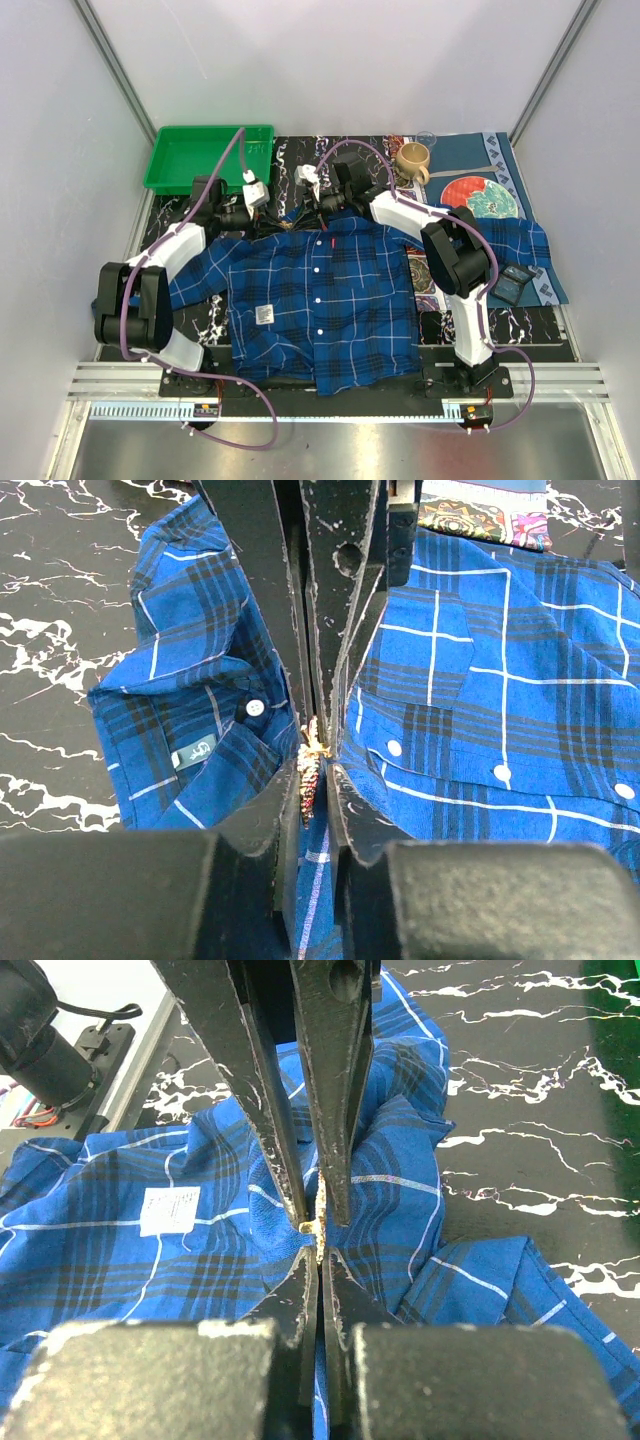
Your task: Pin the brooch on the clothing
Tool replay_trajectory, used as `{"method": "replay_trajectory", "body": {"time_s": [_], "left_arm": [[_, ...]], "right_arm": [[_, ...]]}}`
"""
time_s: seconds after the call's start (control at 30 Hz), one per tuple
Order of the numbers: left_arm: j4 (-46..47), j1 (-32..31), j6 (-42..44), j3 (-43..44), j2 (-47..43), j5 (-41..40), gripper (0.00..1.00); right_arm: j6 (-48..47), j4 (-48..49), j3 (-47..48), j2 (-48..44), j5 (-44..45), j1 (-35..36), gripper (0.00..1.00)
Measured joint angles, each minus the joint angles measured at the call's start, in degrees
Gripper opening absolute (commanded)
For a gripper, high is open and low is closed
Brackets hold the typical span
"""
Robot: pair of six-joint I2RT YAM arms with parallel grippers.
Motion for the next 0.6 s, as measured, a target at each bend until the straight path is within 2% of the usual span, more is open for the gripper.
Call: {"method": "replay_trajectory", "body": {"time_s": [0.27, 0.6], "left_arm": [[-1.27, -0.07, 0.55, 0.74, 0.68, 0.02, 0.05], [-3.3, -0.35, 1.14, 1.77, 1.31, -0.5, 0.11]], "right_arm": [[-2.54, -0.96, 0.0, -0.31, 0.94, 0.13, 0.0], [-4.37, -3.06, 0.13, -0.87, 2.64, 0.55, 0.0]]}}
